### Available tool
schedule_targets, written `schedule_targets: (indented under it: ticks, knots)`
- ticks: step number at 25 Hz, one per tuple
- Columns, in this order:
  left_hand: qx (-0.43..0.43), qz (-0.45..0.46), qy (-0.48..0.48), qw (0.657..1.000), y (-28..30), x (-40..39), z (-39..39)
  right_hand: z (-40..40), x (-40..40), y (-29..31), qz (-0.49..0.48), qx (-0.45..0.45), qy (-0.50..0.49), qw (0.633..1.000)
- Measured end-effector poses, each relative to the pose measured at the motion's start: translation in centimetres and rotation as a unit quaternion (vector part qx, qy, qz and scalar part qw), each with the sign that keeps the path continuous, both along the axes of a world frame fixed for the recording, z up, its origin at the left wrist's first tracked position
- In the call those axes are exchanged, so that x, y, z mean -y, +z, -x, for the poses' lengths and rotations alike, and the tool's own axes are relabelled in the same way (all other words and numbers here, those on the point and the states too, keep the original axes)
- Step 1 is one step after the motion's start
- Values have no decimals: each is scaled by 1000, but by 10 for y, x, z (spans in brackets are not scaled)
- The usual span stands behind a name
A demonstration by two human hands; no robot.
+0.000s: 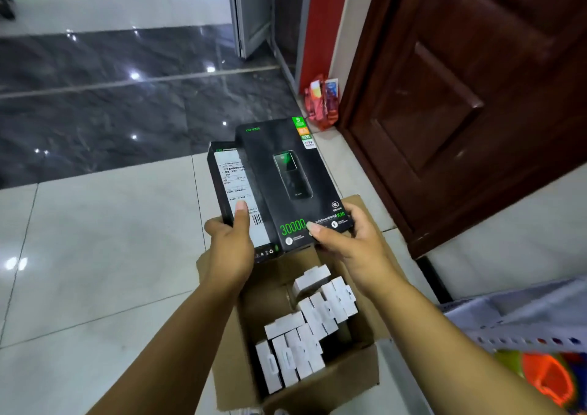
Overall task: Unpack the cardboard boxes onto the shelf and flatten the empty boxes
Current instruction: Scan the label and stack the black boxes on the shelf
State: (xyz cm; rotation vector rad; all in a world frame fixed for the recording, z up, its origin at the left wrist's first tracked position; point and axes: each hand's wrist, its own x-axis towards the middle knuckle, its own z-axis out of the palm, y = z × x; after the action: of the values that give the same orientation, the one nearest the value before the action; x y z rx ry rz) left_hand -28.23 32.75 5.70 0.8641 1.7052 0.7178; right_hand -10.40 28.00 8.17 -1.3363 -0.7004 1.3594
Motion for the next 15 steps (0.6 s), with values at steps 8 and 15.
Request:
schedule_targets:
  ticks: [8, 15]
  knots:
    - [156, -101, -136, 973, 90, 18, -2, 28, 35, 60, -70, 38, -80, 994]
    - [264, -119, -238, 927, 136, 55, -38, 9, 98, 105, -123, 80, -154, 977]
